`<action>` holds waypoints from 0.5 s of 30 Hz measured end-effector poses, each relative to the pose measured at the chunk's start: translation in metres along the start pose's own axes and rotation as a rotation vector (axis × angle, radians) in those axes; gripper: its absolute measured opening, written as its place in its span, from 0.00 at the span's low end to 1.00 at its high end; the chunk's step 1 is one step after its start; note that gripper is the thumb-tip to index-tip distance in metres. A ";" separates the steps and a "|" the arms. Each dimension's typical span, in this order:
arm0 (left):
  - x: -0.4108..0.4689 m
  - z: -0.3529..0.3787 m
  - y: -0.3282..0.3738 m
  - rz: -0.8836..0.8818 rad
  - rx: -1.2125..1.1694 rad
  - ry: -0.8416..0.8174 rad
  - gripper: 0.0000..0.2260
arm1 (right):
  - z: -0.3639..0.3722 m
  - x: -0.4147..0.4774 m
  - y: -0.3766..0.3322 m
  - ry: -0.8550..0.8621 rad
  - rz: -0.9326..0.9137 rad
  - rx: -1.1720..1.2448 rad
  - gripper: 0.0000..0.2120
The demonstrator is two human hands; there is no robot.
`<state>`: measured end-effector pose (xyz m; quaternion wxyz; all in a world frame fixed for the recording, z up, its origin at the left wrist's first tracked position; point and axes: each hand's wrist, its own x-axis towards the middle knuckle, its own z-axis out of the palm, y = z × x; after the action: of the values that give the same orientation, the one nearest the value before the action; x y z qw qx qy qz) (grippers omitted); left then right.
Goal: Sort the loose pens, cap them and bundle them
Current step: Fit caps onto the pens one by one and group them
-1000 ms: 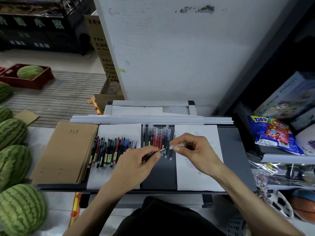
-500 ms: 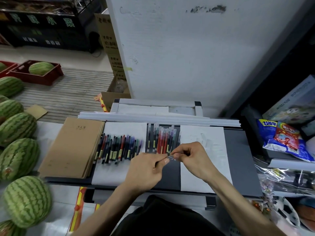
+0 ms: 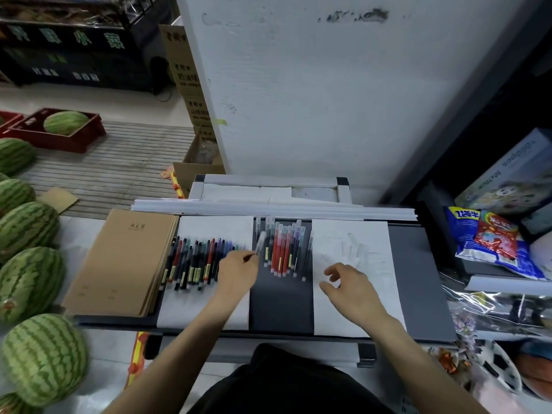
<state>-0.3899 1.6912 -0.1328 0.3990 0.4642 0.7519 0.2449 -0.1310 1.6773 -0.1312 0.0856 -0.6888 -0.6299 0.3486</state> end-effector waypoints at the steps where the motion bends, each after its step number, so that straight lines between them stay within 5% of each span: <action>1: 0.011 0.000 0.000 -0.007 0.023 0.040 0.11 | 0.000 0.000 0.009 0.020 0.001 -0.078 0.13; 15: 0.076 0.018 0.021 0.011 0.338 0.027 0.09 | 0.007 0.009 0.051 0.043 -0.023 -0.417 0.19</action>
<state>-0.3840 1.7679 -0.1555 0.3036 0.5257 0.7850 0.1233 -0.0941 1.6735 -0.1683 -0.0414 -0.6918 -0.6941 0.1947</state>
